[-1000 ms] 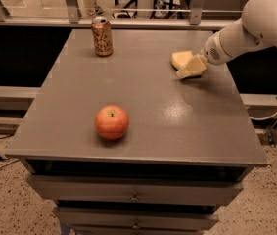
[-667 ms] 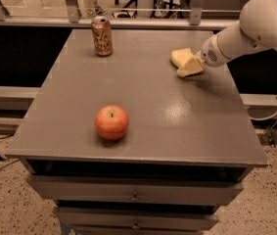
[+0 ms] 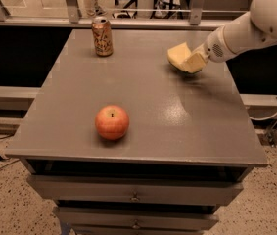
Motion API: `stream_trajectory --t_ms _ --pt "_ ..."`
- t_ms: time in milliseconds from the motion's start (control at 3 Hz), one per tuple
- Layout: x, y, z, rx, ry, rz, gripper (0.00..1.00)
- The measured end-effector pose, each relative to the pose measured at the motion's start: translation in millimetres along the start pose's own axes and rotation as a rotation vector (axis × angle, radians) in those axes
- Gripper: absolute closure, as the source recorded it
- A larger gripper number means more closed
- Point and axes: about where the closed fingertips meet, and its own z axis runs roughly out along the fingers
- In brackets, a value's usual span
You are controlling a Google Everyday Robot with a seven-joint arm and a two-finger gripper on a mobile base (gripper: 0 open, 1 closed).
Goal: Move sponge near apple
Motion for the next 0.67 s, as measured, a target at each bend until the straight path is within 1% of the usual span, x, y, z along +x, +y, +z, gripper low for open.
stream_trajectory --t_ms 333,667 --pt "-13.6 37.2 -32.7 -0.128 -0.036 -0.172 1.0" --pt "-11.5 67.8 -47.7 -0.243 -0.018 -0.281 1.0"
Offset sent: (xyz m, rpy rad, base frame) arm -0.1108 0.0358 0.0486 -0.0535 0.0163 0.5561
